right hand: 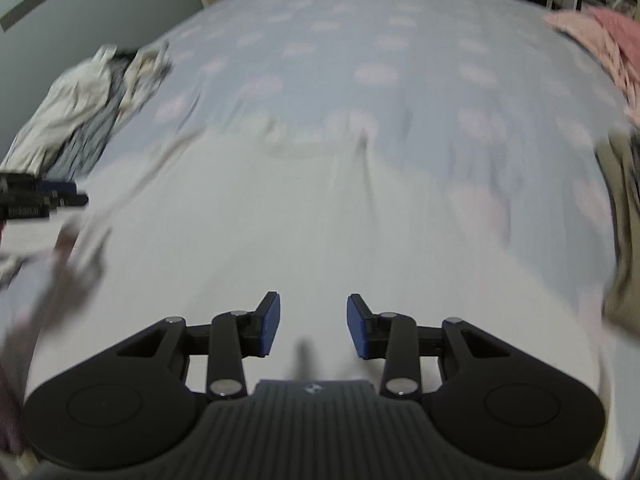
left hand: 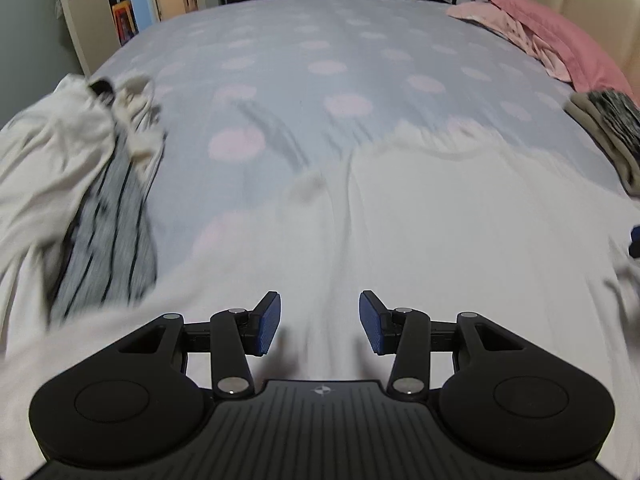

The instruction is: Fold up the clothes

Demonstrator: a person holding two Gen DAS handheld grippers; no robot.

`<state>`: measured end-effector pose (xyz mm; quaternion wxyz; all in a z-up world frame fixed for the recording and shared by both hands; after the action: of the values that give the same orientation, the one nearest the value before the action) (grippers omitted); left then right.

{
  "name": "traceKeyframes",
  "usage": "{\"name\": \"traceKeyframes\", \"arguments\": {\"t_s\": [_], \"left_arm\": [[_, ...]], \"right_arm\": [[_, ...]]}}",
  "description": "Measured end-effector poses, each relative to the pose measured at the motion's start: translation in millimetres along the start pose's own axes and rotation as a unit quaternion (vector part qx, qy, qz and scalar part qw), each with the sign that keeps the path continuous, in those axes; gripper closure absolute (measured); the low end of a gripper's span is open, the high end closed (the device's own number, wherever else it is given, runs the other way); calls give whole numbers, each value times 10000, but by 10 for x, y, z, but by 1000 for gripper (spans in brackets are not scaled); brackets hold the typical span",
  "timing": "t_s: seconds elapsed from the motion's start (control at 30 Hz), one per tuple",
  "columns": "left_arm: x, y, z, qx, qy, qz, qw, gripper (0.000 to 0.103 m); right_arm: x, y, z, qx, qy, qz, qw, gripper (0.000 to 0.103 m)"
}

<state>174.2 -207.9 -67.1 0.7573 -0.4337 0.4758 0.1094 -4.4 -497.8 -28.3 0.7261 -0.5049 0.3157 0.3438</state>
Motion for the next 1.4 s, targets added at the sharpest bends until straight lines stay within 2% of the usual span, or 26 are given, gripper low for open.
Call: {"name": "traceKeyframes", "arguments": {"t_s": [0.23, 0.37, 0.5, 0.67, 0.87, 0.97, 1.0, 1.07, 1.13, 1.17, 1.27, 1.4], "left_arm": [[-503, 795, 49, 157, 34, 457, 9988, 62], [-726, 1215, 54, 252, 108, 808, 9964, 62], [-891, 1628, 53, 453, 121, 1191, 9918, 62], [-895, 2070, 45, 510, 182, 1721, 9836, 62], [-798, 2258, -140, 1097, 41, 1986, 9739, 62], [-742, 2296, -167, 1202, -8, 2076, 9708, 62], [-714, 2302, -173, 1196, -18, 2094, 9705, 62], [-662, 2315, -211, 1187, 10, 2115, 9701, 62], [-638, 2320, -256, 1223, -14, 2085, 9703, 62], [-650, 2318, -284, 1296, -13, 2037, 9704, 71], [-705, 2298, -307, 1244, 297, 2000, 9714, 103], [-845, 2184, -256, 1026, 588, 1942, 9738, 103]], "right_arm": [[-346, 1083, 206, 158, -14, 571, 9982, 58], [-530, 1525, 237, 425, 28, 752, 9963, 58], [-600, 1777, 237, 628, 27, 943, 9936, 55], [-689, 2093, 237, 882, 26, 1181, 9891, 54], [-790, 2465, 238, 1179, 26, 1464, 9822, 55], [-726, 2556, 213, 1306, 41, 1617, 9781, 56], [-700, 2586, 201, 1376, 32, 1655, 9766, 57], [-669, 2622, 206, 1442, 3, 1704, 9748, 79], [-651, 2641, 232, 1456, -34, 1735, 9740, 89], [-649, 2646, 246, 1461, -51, 1747, 9737, 91], [-740, 2588, 293, 1458, -84, 1744, 9738, 92], [-870, 2508, 355, 1460, -134, 1730, 9739, 93]]}}
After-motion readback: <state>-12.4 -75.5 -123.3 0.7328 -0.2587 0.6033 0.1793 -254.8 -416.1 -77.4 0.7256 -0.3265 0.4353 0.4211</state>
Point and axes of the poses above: each gripper's, at about its wrist camera, not at the fingertips, and x roughly the way its jaws point, z to its left, y to its underside, the point moved 3 cm from there along x, roughly the way its jaws point, and after that the axes turned 10 degrees about -y, right-handed, at the moved point
